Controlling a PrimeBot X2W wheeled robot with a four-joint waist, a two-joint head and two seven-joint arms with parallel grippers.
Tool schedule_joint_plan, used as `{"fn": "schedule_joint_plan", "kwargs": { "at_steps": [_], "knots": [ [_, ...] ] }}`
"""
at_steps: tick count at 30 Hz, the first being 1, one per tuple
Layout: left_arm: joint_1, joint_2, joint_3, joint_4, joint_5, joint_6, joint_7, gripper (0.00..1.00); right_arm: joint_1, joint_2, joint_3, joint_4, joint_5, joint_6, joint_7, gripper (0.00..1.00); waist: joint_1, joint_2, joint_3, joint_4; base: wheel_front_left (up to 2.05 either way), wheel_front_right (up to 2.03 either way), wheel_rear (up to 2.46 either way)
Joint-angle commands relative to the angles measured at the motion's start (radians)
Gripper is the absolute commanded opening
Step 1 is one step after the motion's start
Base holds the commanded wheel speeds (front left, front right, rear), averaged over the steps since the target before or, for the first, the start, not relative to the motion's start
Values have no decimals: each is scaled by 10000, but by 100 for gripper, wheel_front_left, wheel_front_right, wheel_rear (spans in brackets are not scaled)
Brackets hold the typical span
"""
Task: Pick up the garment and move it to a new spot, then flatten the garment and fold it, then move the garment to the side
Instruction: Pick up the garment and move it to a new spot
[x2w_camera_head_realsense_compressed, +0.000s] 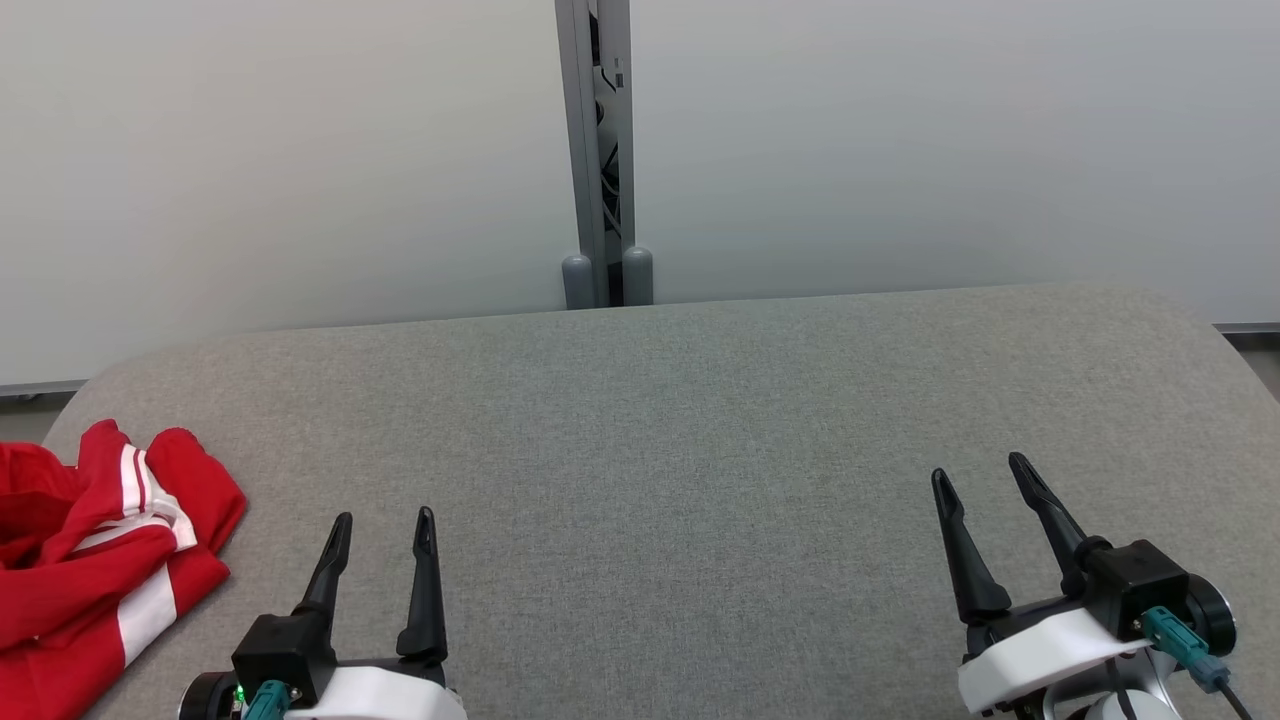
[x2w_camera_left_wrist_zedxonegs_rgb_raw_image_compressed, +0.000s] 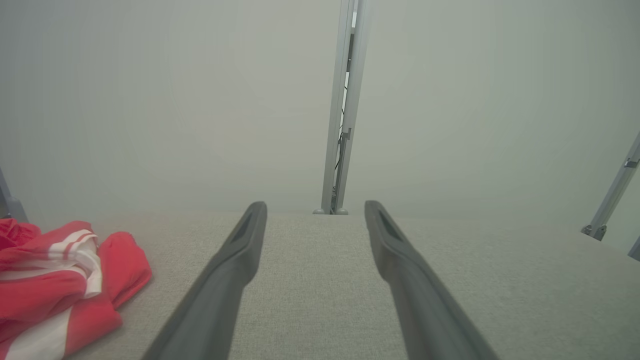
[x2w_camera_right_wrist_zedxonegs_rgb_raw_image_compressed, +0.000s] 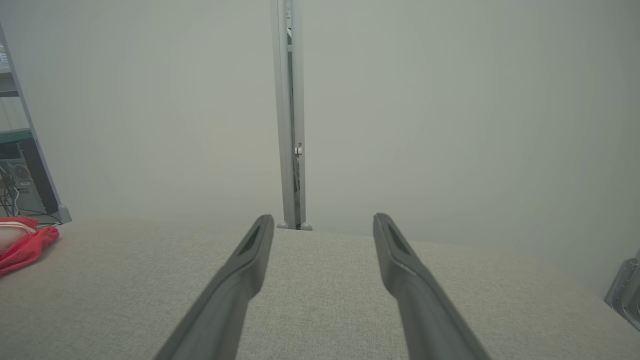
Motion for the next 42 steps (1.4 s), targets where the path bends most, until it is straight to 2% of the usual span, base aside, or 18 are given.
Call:
{"fn": "schedule_joint_plan", "kwargs": {
  "at_steps": [1,7,13,18,24,25,27,28,32,42],
  "knots": [
    [-21,56,9,8,13,30,-38,100,-23,-52,-29,18,54,0,-23,100,-1,-1,-1,0,0,0,0],
    [-128,56,-18,67,3,-88,-38,100,-18,-51,-1,14,109,0,-23,100,-1,-1,78,132,0,0,0],
    [-186,58,-76,101,181,-182,-38,100,91,-50,121,-97,116,0,-21,100,-1,-1,191,624,0,0,0],
    [-164,56,-130,141,314,-216,-38,100,214,-46,260,-163,220,0,-21,100,-1,-1,230,1387,0,0,0],
    [-67,55,-3,181,588,-345,-38,100,410,-49,282,-239,430,0,-21,100,-1,-1,103,2655,0,0,0],
    [-67,55,-3,181,588,-345,-38,100,410,-49,282,-239,430,0,-21,100,-1,-1,103,2655,0,0,0],
    [-15,60,135,194,735,-466,-36,100,479,-45,251,-285,610,0,-21,100,-1,-1,3,3354,0,0,0],
    [-15,60,135,194,735,-466,-36,100,479,-45,251,-285,610,0,-21,100,-1,-1,3,3354,0,0,0],
    [-24,55,437,111,940,-689,-38,100,464,-48,375,-443,877,0,-21,100,-1,-1,-71,4378,0,0,0],
    [116,49,1017,-379,697,-450,-37,100,-355,-51,1310,-414,853,-1,-21,100,-1,-1,447,4899,0,0,0]
  ]
}}
